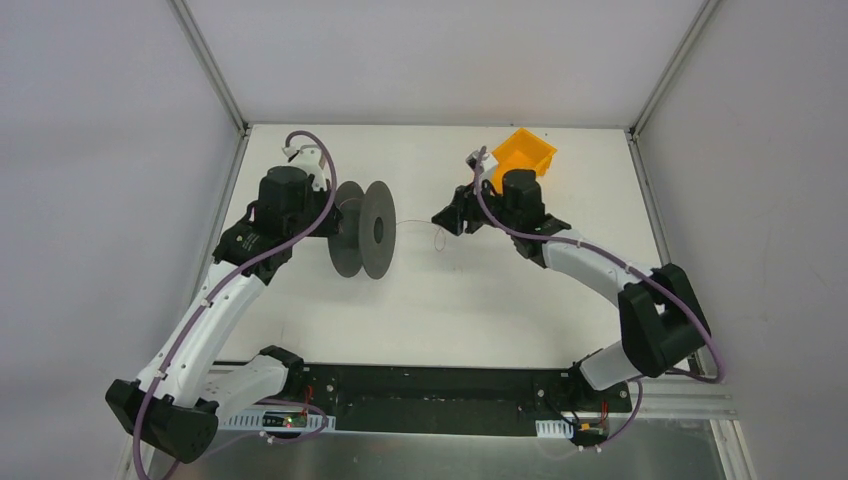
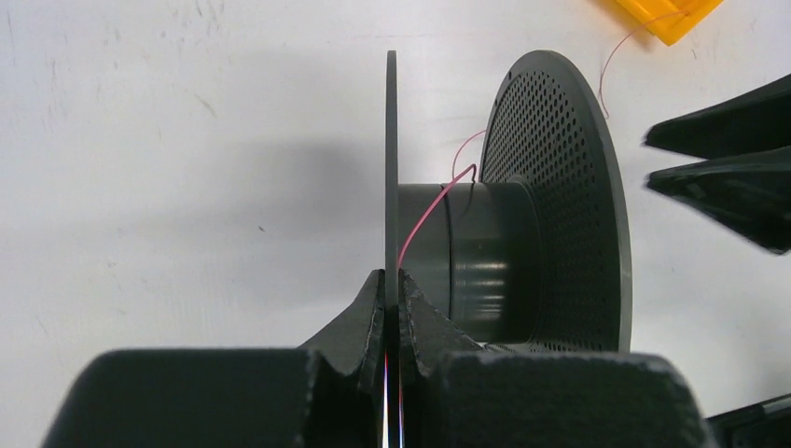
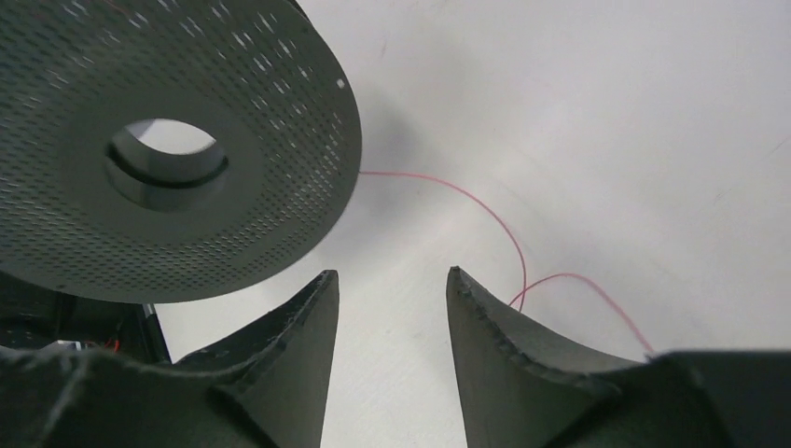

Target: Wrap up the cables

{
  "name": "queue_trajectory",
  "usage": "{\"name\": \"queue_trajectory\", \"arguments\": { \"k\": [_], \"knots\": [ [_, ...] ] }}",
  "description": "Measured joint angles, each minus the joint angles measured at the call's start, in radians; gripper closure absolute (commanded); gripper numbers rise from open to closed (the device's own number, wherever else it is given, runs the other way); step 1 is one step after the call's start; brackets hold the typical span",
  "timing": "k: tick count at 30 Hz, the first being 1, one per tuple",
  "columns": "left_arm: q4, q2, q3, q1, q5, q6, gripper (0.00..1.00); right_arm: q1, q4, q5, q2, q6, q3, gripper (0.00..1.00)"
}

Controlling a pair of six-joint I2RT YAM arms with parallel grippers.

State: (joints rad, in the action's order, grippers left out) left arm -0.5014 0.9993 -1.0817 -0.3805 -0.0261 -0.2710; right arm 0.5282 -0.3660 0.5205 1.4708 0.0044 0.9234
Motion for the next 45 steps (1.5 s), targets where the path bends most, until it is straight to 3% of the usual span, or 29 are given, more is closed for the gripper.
{"name": "queue_trajectory", "arguments": {
  "k": [10, 22, 26, 31, 37, 45],
  "knots": [
    [-0.096, -0.039, -0.069, 0.023, -0.014, -0.095, 1.00, 0.056, -0.005, -0.133, 0.188, -0.004, -0.005, 0.43],
    [-0.136, -0.040, -0.089, 0.042, -0.039, -0.163, 1.00, 0.061, -0.079, -0.103, 0.368, -0.021, 0.040, 0.47],
    [-0.138, -0.041, -0.095, 0.048, -0.039, -0.185, 1.00, 0.080, -0.141, -0.071, 0.406, 0.001, 0.071, 0.56],
    [-0.140, -0.057, -0.109, 0.063, -0.054, -0.217, 1.00, 0.090, -0.225, -0.030, 0.428, 0.059, 0.055, 0.84],
    [-0.134, -0.037, -0.187, 0.102, -0.018, -0.241, 1.00, 0.125, -0.187, -0.100, 0.317, 0.114, -0.084, 0.97],
    [0.013, 0.022, -0.209, 0.114, 0.093, -0.325, 1.00, 0.443, 0.004, -0.392, -0.033, 0.121, -0.153, 1.00]
  ]
}}
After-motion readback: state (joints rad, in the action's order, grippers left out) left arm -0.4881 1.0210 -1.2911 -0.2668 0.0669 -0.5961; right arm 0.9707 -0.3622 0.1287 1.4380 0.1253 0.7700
